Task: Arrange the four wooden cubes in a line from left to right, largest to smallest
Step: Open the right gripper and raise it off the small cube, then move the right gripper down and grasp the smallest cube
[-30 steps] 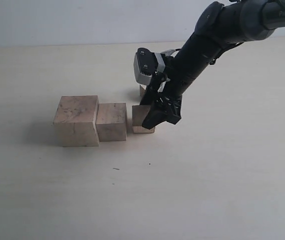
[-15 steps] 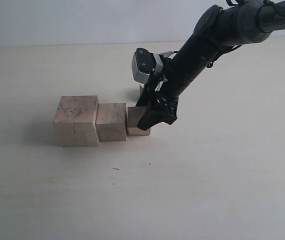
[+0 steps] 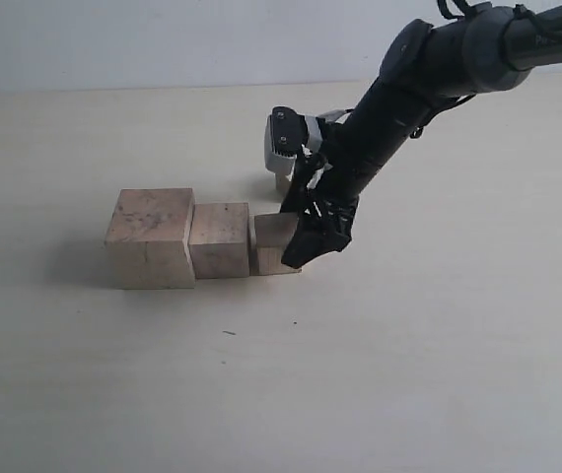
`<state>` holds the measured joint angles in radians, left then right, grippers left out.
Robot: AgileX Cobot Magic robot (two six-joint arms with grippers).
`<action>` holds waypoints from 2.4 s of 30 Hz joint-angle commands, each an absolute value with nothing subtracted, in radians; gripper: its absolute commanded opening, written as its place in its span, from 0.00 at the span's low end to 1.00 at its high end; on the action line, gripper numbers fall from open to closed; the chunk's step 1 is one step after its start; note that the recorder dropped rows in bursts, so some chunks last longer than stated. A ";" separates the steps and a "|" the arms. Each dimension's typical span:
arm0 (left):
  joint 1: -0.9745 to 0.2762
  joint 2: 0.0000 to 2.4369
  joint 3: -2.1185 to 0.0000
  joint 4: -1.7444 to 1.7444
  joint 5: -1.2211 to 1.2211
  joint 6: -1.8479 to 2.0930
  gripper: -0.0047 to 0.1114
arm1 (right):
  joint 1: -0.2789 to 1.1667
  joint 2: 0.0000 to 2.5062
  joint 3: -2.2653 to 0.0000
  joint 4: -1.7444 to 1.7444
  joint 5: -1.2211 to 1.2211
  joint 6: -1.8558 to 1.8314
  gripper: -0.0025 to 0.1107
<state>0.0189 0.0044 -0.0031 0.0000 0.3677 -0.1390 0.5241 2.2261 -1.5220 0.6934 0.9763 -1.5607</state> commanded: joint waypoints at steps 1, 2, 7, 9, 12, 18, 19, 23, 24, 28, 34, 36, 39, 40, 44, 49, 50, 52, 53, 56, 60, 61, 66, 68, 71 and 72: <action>0.022 0.000 0.000 -0.012 0.358 -0.135 0.04 | 0.523 2.139 -1.522 0.666 0.973 -1.459 0.70; 0.022 0.000 0.000 -0.012 0.358 -0.135 0.04 | 0.523 2.126 -1.522 0.641 0.973 -1.425 0.70; 0.022 0.000 0.000 -0.012 0.358 -0.135 0.04 | 0.523 2.072 -1.522 0.413 0.970 -1.150 0.66; 0.022 0.000 0.000 -0.012 0.358 -0.135 0.04 | 0.523 2.082 -1.522 0.370 0.945 -1.087 0.66; 0.022 0.000 0.000 -0.012 0.358 -0.135 0.04 | 0.523 2.103 -1.522 0.381 0.924 -1.071 0.66; 0.022 0.000 0.000 -0.012 0.358 -0.135 0.04 | 0.523 2.163 -1.522 0.392 0.911 -1.071 0.66; 0.022 0.000 0.000 -0.012 0.358 -0.135 0.04 | 0.523 2.174 -1.522 0.392 0.909 -1.071 0.66; 0.022 0.000 0.000 -0.012 0.358 -0.135 0.04 | 0.523 2.202 -1.522 0.414 0.893 -1.071 0.66; 0.022 0.000 0.000 -0.012 0.358 -0.135 0.04 | 0.523 2.206 -1.522 0.427 0.888 -1.071 0.66; 0.022 0.000 0.000 -0.012 0.358 -0.135 0.04 | 0.523 2.215 -1.522 0.471 0.881 -1.073 0.66; 0.022 0.000 0.000 -0.012 0.358 -0.135 0.04 | 0.523 2.215 -1.522 0.490 0.857 -1.073 0.66; 0.022 0.000 0.000 -0.012 0.358 -0.135 0.04 | 0.523 2.215 -1.522 0.517 0.853 -1.075 0.66; 0.022 0.000 0.000 -0.012 0.358 -0.135 0.04 | 0.523 2.215 -1.522 0.553 0.843 -1.099 0.66; 0.022 0.000 0.000 -0.012 0.358 -0.135 0.04 | 0.523 2.215 -1.522 0.555 0.843 -1.099 0.66; 0.022 0.000 0.000 -0.012 0.358 -0.135 0.04 | 0.523 2.215 -1.522 0.557 0.843 -1.099 0.66; 0.022 0.000 0.000 -0.012 0.358 -0.135 0.04 | 0.523 2.213 -1.522 0.538 0.851 -1.083 0.66; 0.022 0.000 0.000 -0.012 0.358 -0.135 0.04 | 0.523 2.208 -1.522 0.524 0.865 -1.065 0.66; 0.022 0.000 0.000 -0.012 0.358 -0.135 0.04 | 0.523 2.198 -1.522 0.491 0.884 -1.043 0.66; 0.022 0.000 0.000 -0.012 0.358 -0.135 0.04 | 0.523 2.188 -1.522 0.469 0.887 -1.032 0.66; 0.022 0.000 0.000 -0.012 0.358 -0.135 0.04 | 0.523 2.155 -1.522 0.406 0.889 -0.964 0.66; 0.022 0.000 0.000 -0.012 0.358 -0.135 0.04 | 0.523 2.098 -1.522 0.379 0.854 -0.886 0.63; 0.022 0.000 0.000 -0.012 0.358 -0.135 0.04 | 0.523 2.083 -1.522 0.379 0.824 -0.851 0.61; 0.022 0.000 0.000 -0.012 0.358 -0.135 0.04 | 0.523 2.049 -1.522 0.390 0.687 -0.674 0.49; 0.022 0.000 0.000 -0.012 0.358 -0.135 0.04 | 0.523 2.058 -1.522 0.390 0.657 -0.640 0.50; 0.022 0.000 0.000 -0.012 0.358 -0.135 0.04 | 0.523 2.077 -1.522 0.388 0.618 -0.532 0.54; 0.022 0.000 0.000 -0.012 0.358 -0.135 0.04 | 0.523 2.082 -1.522 0.388 0.613 -0.508 0.56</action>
<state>0.0189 0.0044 -0.0031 0.0000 0.3677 -0.1390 0.5241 2.0678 -1.5220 0.3875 0.6534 -0.5917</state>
